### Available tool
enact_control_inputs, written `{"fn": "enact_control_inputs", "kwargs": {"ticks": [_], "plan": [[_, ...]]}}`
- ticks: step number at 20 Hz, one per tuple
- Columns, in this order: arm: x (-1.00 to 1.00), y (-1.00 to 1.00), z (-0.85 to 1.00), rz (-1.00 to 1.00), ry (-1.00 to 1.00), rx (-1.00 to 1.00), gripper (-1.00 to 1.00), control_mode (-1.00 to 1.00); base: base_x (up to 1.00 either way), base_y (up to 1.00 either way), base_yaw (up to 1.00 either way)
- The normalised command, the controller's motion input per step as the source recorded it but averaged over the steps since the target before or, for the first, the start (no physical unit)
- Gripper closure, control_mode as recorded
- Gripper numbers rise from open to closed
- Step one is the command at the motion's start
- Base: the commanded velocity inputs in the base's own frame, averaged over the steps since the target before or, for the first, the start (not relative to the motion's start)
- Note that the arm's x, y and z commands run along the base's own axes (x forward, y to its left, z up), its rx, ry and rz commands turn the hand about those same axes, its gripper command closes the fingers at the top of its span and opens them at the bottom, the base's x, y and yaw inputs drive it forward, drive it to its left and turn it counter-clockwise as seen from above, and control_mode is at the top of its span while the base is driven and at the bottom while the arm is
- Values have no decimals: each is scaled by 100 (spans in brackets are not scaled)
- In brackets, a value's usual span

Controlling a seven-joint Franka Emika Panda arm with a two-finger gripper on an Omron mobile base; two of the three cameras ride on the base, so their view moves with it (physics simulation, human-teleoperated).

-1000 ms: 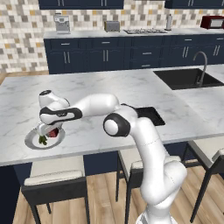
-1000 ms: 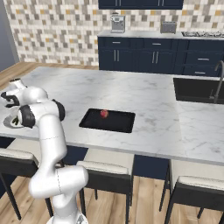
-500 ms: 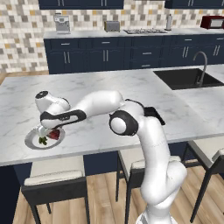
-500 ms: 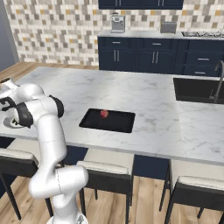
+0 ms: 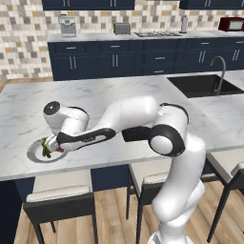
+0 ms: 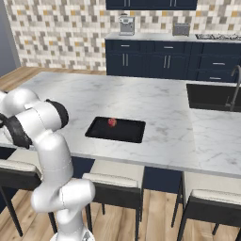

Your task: Create a steak meal by picking up the steak and asparagus from the tray and placing them on the plate. Leave the peach on the tray.

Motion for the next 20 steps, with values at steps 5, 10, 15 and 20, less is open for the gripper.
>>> {"fn": "enact_control_inputs", "kwargs": {"ticks": [5, 10, 15, 20], "plan": [[-64, -28, 100, 0, -11, 8, -100, -100, 0, 0, 0], [-40, -67, 89, -4, -1, 17, -100, -100, 0, 0, 0], [-15, -95, 47, -2, -1, 23, -100, -100, 0, 0, 0], [-2, -98, 0, 1, 0, 10, -100, -100, 0, 0, 0]]}}
